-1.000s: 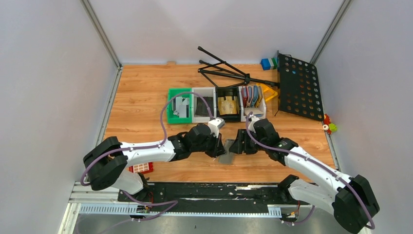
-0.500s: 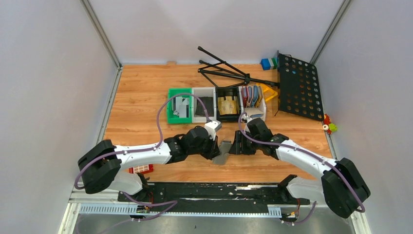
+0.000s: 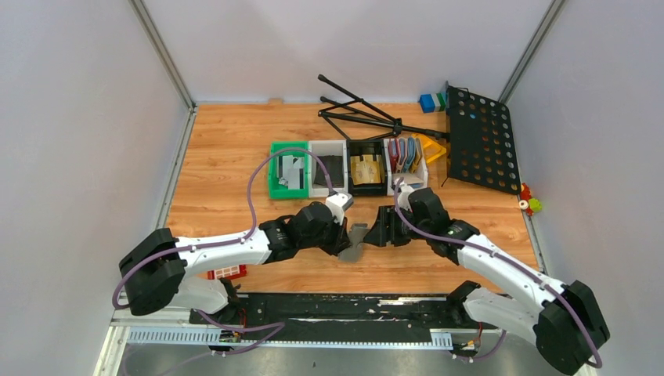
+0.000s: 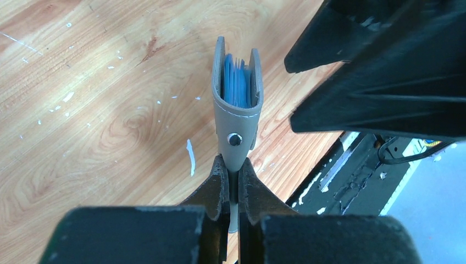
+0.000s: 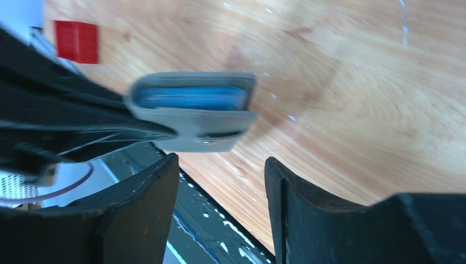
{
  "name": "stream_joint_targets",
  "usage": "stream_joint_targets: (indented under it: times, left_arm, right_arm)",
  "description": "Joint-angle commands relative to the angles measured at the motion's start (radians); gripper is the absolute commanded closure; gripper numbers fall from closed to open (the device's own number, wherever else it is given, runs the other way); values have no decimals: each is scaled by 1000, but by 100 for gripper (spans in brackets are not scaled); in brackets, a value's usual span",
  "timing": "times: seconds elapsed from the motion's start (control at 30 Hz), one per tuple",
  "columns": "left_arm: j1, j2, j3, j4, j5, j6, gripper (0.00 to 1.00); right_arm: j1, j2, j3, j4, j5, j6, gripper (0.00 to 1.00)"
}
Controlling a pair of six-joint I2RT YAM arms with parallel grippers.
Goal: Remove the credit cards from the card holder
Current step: Open the card holder.
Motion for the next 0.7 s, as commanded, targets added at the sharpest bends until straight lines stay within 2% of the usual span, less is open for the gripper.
stream_joint_targets:
  times: [0.0, 0.13, 0.43, 0.67]
  left_arm:
    - [2, -25, 44, 60, 9, -2, 100]
    - [1, -26, 43, 86, 36, -23, 100]
    - [2, -28, 48, 97, 66, -20, 100]
    - [-2, -44, 33, 113, 62, -45, 100]
  right_arm:
    - [18, -79, 9, 108, -98, 22, 39]
    - [49, -37, 29, 84, -54, 35, 36]
    - [83, 186, 49, 57, 63, 55, 38]
    - [83, 205, 44, 20, 174, 67, 42]
